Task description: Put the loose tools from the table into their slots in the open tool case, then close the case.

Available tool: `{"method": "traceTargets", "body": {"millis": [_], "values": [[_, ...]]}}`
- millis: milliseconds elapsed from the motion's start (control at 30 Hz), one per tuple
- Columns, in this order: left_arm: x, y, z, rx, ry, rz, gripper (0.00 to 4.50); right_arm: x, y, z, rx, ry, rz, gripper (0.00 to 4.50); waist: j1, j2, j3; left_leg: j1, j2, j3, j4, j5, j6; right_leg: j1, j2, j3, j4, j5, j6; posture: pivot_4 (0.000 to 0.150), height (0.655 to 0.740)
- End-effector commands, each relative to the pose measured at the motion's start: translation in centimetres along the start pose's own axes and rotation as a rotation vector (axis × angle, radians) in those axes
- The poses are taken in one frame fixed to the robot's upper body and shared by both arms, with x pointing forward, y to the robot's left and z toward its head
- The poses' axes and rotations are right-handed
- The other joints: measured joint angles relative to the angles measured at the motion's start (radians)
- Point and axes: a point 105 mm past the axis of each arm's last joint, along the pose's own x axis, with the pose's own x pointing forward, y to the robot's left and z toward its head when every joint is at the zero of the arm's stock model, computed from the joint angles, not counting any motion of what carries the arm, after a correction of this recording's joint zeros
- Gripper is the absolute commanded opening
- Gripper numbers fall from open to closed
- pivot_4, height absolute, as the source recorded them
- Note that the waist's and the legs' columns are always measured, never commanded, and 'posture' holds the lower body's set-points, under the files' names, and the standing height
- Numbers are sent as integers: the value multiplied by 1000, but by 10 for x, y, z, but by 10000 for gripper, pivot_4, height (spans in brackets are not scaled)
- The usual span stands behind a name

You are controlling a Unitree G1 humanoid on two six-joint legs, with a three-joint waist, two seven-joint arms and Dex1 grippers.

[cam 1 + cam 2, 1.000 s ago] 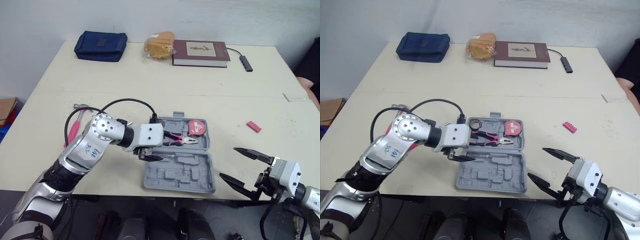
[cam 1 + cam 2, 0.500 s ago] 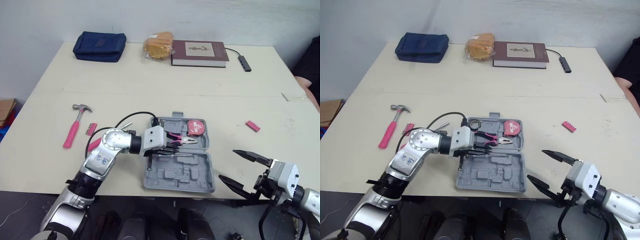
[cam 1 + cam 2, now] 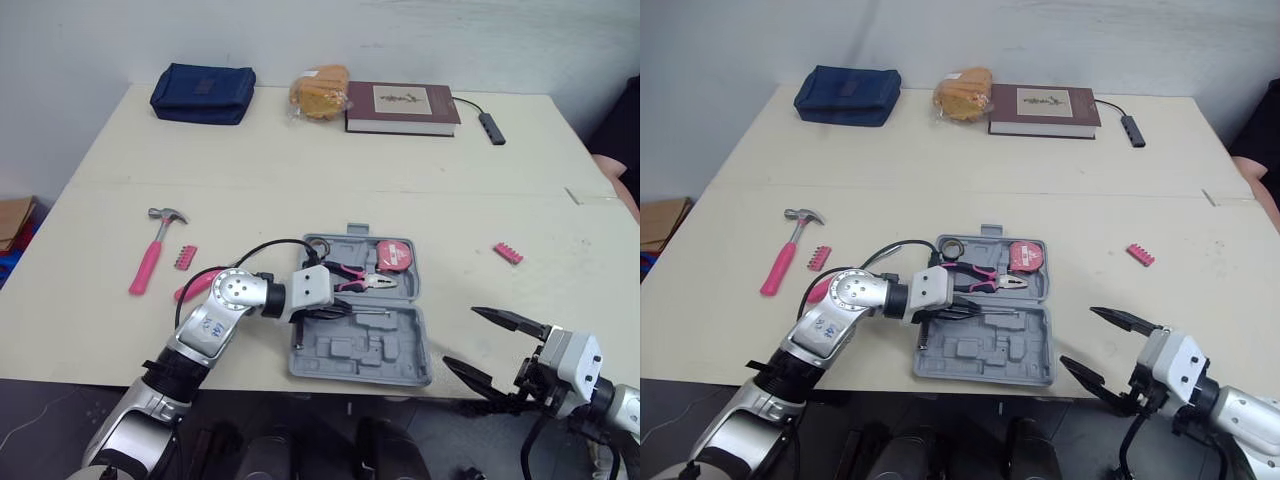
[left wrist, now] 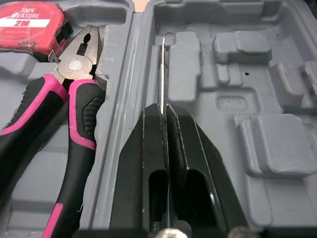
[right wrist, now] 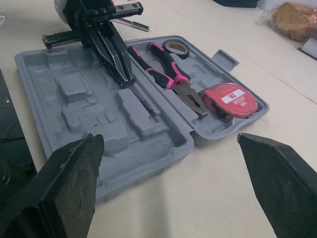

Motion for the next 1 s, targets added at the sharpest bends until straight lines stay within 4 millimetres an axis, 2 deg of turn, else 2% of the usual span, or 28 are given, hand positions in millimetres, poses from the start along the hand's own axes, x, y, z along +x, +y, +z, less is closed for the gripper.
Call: {"method": "traceTargets", "body": {"millis": [33, 133, 233, 300, 367, 467, 533, 600, 633, 700, 733, 800, 900, 933, 1000], "values": [[2, -4, -19, -47, 103, -4, 935, -6, -5, 11, -57, -13, -12, 45000, 0, 0, -1, 0, 0, 0, 0, 0, 0, 1, 0, 0, 0, 0, 0, 1500, 7400], [4, -15, -31, -82, 177, -56, 935, -8, -6, 11, -60, -10, -13, 45000, 0, 2, -4, 1, 0, 0, 0, 0, 0, 1, 0, 0, -1, 0, 0, 1500, 7400], [5, -17, -35, -97, 209, -66, 935, -8, -7, 10, -60, -10, -14, 45000, 0, 4, -7, 1, 0, 0, 0, -1, 0, 1, 0, 0, -1, 0, 0, 1500, 7400], [10, -13, -30, -72, 180, -47, 935, -8, -6, 10, -60, -9, -15, 45000, 0, 4, -8, 1, 0, 0, 0, -1, 0, 2, 0, 0, -2, 0, 0, 1500, 7400], [12, -8, -15, -55, 86, -22, 935, -9, -6, 10, -61, -8, -18, 45000, 1, 4, -8, 1, 0, 0, 0, -1, 0, 2, -1, 0, -5, 0, 0, 1500, 7400], [-8, 9, 16, -18, -123, 70, 935, -14, -11, 10, -64, 0, -38, 45000, 0, 4, -8, 1, 0, -1, 0, -1, 1, 2, -7, -1, -6, 0, 0, 1500, 7400], [-24, 17, 24, -51, -202, 113, 935, -17, -13, 9, -64, 5, -47, 45000, -1, 3, -8, 0, 0, -1, 0, -1, 1, 1, -9, -3, -6, 0, 0, 1500, 7400], [-45, 16, 26, -69, -252, 106, 935, -23, -17, 7, -65, 9, -63, 45000, -1, 3, -8, -1, 0, -1, 0, -1, 1, 0, -9, -5, -6, 0, 0, 1500, 7400], [-61, 11, 23, -57, -260, 88, 6107, -28, -20, 5, -68, 20, -78, 45000, -6, 3, -8, 0, 0, -1, 0, -1, 1, 1, -9, -5, -6, 0, 0, 1500, 7400], [-106, 11, 9, -44, -236, 136, 14591, -44, -29, -3, -91, 58, -121, 45000, -11, 4, -8, 1, 0, 0, -1, -2, 0, 1, -9, -5, -5, 0, -1, 1500, 7400], [-128, 19, 1, -53, -212, 224, 18645, -51, -34, -7, -107, 75, -146, 45000, -13, 4, -8, 1, 1, 0, -1, -2, 0, 1, -9, -5, -5, 0, -1, 1500, 7400], [-159, 27, -13, -71, -172, 355, 26996, -62, -40, -11, -134, 92, -183, 45000, -14, 4, -7, 0, 1, 0, -1, -2, 0, 1, -8, -5, -7, 0, -1, 1500, 7400], [-215, 24, -43, -124, -83, 568, 41188, -83, -49, -25, -184, 144, -244, 45000, -13, 5, -7, 1, 0, 0, -1, -3, 1, 1, -10, -5, -7, 0, -1, 1500, 7400], [-226, 22, -50, -135, -63, 610, 44651, -87, -51, -28, -194, 155, -257, 45000, -13, 5, -7, 1, 0, 0, -1, -5, 2, 1, -10, -5, -7, 0, 0, 1500, 7400], [-250, 14, -64, -156, -29, 722, 44651, -97, -54, -31, -203, 167, -302, 45000, -11, 6, -6, 1, 0, 0, -1, -6, 2, 1, -10, -5, -9, 0, 0, 1500, 7400]]}}
